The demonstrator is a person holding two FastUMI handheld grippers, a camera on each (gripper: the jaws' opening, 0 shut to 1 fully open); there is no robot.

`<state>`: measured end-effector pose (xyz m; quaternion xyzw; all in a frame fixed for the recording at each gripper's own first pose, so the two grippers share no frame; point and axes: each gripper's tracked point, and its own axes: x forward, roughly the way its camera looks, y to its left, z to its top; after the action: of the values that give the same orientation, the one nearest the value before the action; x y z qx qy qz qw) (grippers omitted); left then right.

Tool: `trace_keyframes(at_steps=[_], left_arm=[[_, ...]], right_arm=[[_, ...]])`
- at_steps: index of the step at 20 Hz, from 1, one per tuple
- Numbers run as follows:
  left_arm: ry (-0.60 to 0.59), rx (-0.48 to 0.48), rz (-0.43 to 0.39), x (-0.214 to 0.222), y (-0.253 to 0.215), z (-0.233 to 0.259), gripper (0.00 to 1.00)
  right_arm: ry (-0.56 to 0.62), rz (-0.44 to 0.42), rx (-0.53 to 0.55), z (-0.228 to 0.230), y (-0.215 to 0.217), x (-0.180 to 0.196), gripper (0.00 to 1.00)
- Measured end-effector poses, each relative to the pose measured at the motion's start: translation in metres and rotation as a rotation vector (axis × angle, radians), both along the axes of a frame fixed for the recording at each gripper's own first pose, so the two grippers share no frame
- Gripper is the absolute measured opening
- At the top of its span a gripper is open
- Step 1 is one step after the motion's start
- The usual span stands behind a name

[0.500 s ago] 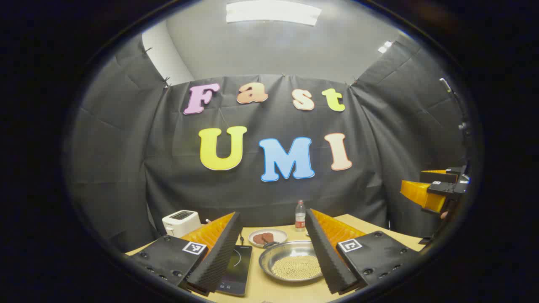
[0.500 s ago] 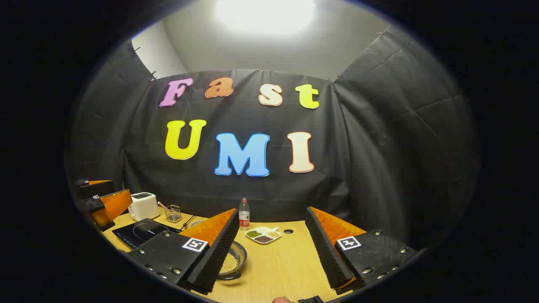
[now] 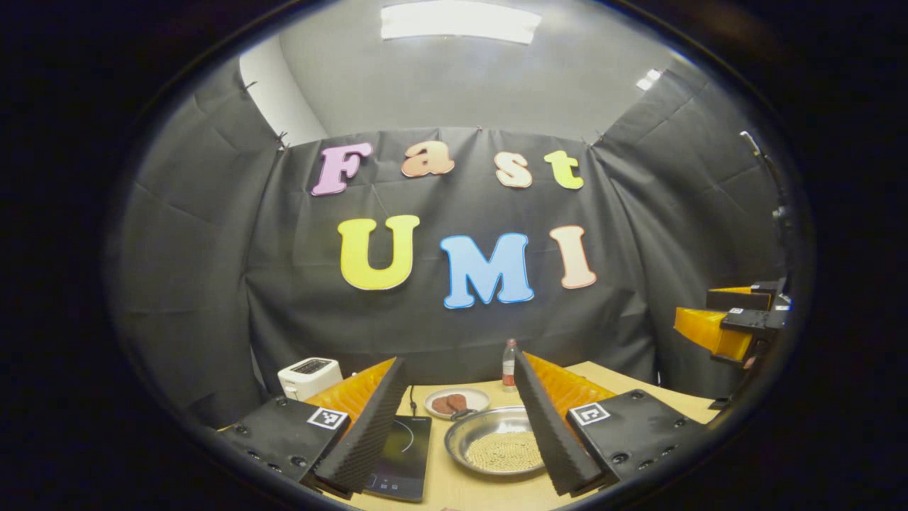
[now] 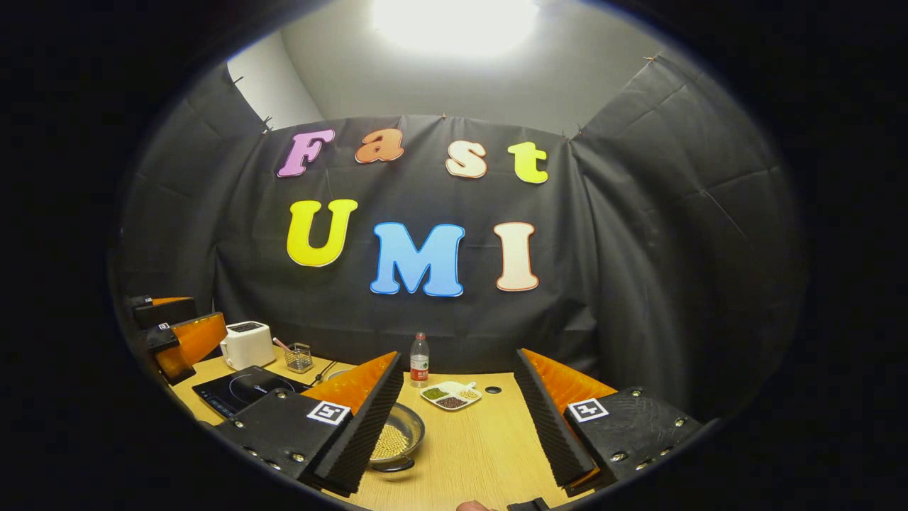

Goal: First push the handle of the pot to place it horizontally, then grasp the pot with both hands and set it on the induction cooktop.

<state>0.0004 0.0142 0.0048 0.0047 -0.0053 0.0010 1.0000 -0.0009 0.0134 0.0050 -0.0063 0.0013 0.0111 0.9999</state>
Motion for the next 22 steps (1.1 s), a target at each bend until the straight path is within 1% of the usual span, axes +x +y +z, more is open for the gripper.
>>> trace_keyframes(at_steps=[1,2,5,6,13,14,15,16,17,18,19,20,21,22], left_arm=[[-0.003,0.002,-0.002,0.000,0.002,0.002,1.00],[-0.005,0.004,-0.003,0.001,0.002,0.002,0.98],[-0.005,0.009,-0.004,0.001,0.006,0.002,0.98],[-0.005,0.009,-0.003,0.000,0.008,0.001,1.00],[-0.013,0.018,0.001,0.000,0.026,0.004,1.00],[-0.014,0.019,0.003,-0.001,0.030,0.004,0.98],[-0.018,0.020,0.005,-0.001,0.034,0.004,0.98],[-0.019,0.022,0.005,0.000,0.037,0.003,1.00],[-0.018,0.023,0.003,-0.001,0.040,0.003,1.00],[-0.016,0.024,0.003,-0.002,0.044,0.000,0.93],[-0.016,0.024,0.003,-0.002,0.048,0.000,0.98],[-0.016,0.023,0.002,-0.002,0.052,-0.001,0.98],[-0.018,0.023,0.003,-0.002,0.058,-0.001,0.98],[-0.019,0.023,0.003,-0.002,0.063,-0.002,0.98]], right_arm=[[0.000,0.000,0.000,0.000,0.001,0.000,0.96],[0.001,0.000,0.000,0.000,0.001,0.000,0.96],[0.007,0.000,0.000,-0.001,0.004,0.002,0.96],[0.007,-0.001,0.000,-0.001,0.005,0.002,0.96],[0.009,0.001,0.003,-0.001,0.018,0.003,0.96],[0.014,0.002,0.004,-0.002,0.022,0.003,0.96],[0.015,0.009,0.006,-0.002,0.026,0.003,0.96],[0.018,0.010,0.005,-0.003,0.028,0.003,0.89],[0.022,0.013,0.007,-0.004,0.031,0.003,0.89],[0.029,0.018,0.007,-0.006,0.036,0.004,0.83],[0.032,0.011,0.002,-0.008,0.040,0.003,0.83],[0.035,0.006,0.001,-0.006,0.040,0.002,0.67],[0.041,0.004,0.000,-0.009,0.045,0.001,0.59],[0.042,0.001,-0.001,-0.010,0.049,0.000,0.54]])
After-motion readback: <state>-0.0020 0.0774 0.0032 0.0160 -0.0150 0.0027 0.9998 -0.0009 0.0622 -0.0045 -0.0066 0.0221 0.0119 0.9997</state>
